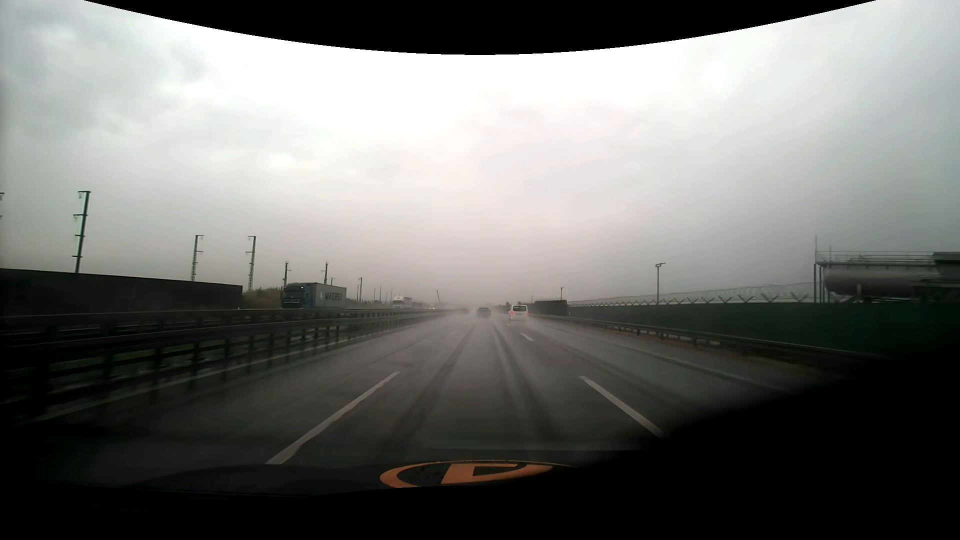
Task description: Follow the waypoints while adhering to traffic rules and regulations
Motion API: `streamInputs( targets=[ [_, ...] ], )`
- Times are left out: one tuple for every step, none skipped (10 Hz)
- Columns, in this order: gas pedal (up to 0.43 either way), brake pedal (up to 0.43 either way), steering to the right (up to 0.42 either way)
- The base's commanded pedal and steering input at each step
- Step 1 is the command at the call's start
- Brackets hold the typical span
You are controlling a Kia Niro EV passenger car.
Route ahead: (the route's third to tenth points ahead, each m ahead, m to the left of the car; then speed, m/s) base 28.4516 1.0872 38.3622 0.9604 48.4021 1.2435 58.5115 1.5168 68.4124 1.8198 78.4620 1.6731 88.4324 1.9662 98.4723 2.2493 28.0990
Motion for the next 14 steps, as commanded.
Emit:
streamInputs(
  targets=[
    [0.098, 0.0, 0.005],
    [0.098, 0.0, 0.005],
    [0.098, 0.0, 0.005],
    [0.098, 0.0, 0.005],
    [0.098, 0.0, 0.004],
    [0.098, 0.0, 0.004],
    [0.098, 0.0, 0.004],
    [0.098, 0.0, 0.004],
    [0.098, 0.0, 0.003],
    [0.098, 0.0, 0.003],
    [0.079, 0.0, 0.003],
    [0.067, 0.0, 0.003],
    [0.059, 0.0, 0.003],
    [0.059, 0.0, 0.003]
  ],
)
